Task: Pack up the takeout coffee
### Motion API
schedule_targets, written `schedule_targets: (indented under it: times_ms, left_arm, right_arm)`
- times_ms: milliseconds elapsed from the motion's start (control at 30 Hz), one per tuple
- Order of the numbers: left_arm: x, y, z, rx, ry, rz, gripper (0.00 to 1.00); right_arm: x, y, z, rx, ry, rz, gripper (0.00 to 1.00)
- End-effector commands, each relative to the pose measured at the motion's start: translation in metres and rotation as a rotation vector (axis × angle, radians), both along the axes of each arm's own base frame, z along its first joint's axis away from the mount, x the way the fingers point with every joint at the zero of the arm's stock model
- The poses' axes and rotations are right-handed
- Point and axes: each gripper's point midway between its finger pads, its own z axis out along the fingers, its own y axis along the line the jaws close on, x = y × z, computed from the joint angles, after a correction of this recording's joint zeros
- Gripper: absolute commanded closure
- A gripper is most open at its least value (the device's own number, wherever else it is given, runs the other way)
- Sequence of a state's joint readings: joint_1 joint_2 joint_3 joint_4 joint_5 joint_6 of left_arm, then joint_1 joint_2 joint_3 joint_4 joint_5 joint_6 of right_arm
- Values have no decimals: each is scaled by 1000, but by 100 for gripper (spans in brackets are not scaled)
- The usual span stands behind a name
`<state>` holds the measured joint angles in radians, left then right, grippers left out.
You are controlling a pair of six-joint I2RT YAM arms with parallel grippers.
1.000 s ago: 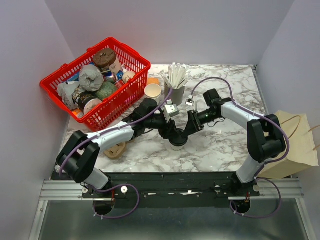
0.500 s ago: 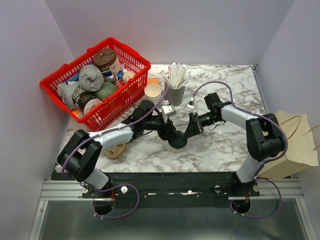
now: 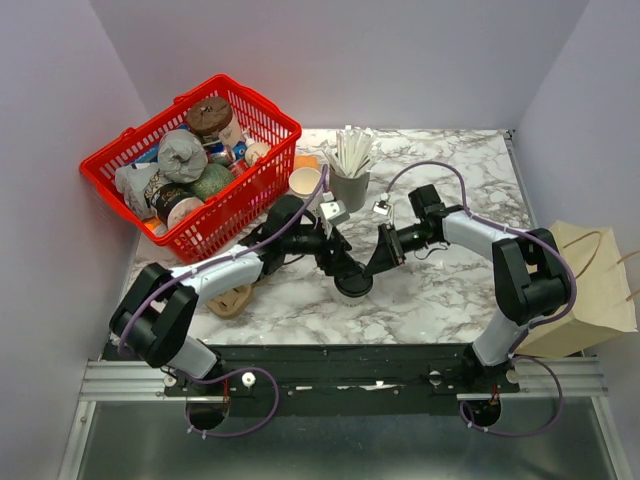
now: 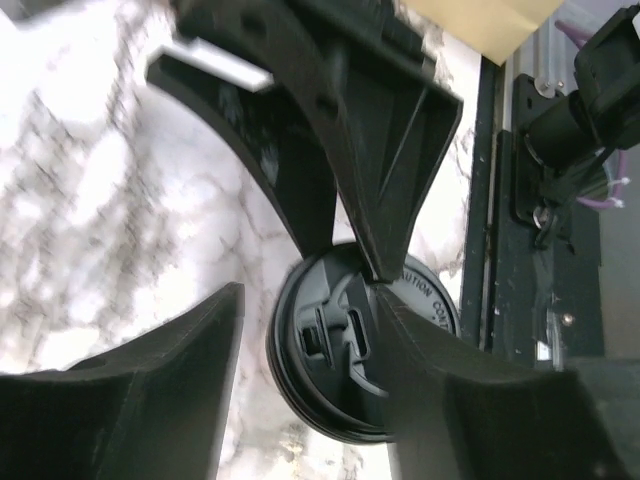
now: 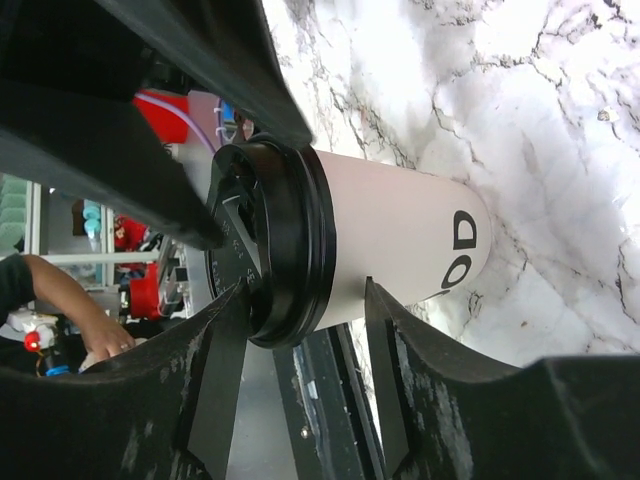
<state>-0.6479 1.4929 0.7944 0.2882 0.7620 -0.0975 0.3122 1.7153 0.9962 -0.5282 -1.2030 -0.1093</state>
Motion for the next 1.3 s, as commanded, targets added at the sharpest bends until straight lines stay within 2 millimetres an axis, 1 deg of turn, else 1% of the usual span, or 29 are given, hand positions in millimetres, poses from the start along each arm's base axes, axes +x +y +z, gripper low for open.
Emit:
schedule_targets:
  times_ms: [0,33,67,100,133,167,200,233,267,367,533,600,633,767,800,833,933,1000,1167,1267]
  left_arm:
    - [3,-3,55,-87,-63,-12,23]
    - [3,-2,53,-79,-65,-5,17]
    - [2,0,50,-69,-66,2,16]
    - [0,3,47,-56,-77,1,16]
    - [-4,6,39,-41,-69,-2,16]
    - [-5,9,34,-28,-69,3,16]
    - [-7,12,33,-22,-75,5,16]
    - [-10,15,26,-10,-74,6,16]
    - [-11,16,25,-7,-75,8,16]
    - [-13,19,17,5,-57,13,16]
    - [-11,20,11,-2,-51,42,16]
    - [-7,21,13,-21,-26,69,16]
    - [-8,22,12,-25,-11,75,16]
    - [-7,25,10,-52,54,105,17]
    - [-4,26,13,-73,67,116,17]
    - [-5,27,12,-84,106,124,17]
    - [-7,28,10,-95,144,128,18]
    - [-10,28,6,-97,166,127,18]
    - [-10,30,0,-115,235,146,19]
    - [-10,28,-5,-112,255,140,19]
  right_arm:
    - [7,5,12,43,-55,22,40]
    - [7,5,13,45,-49,24,39]
    - [7,5,13,44,-50,24,38]
    - [8,5,14,47,-56,26,23]
    - [10,5,16,41,-63,24,7]
    - [10,5,17,37,-67,23,1]
    - [11,5,19,38,-75,22,0]
    - [10,4,20,33,-68,24,0]
    - [11,5,23,34,-74,25,0]
    - [5,3,27,36,-69,39,0]
    - [-5,-6,14,-25,-105,53,0]
    - [-5,-8,11,-39,-112,54,0]
    - [-7,-9,9,-42,-108,56,0]
    - [-9,-6,8,-37,-107,68,0]
    - [-10,-6,7,-36,-105,73,0]
    - [-10,-5,5,-36,-108,78,0]
    - [-12,-3,2,-40,-108,87,0]
    - [-13,-2,1,-34,-101,92,0]
    - [-16,1,2,-11,-95,105,0]
    - [-18,2,-1,-19,-96,113,0]
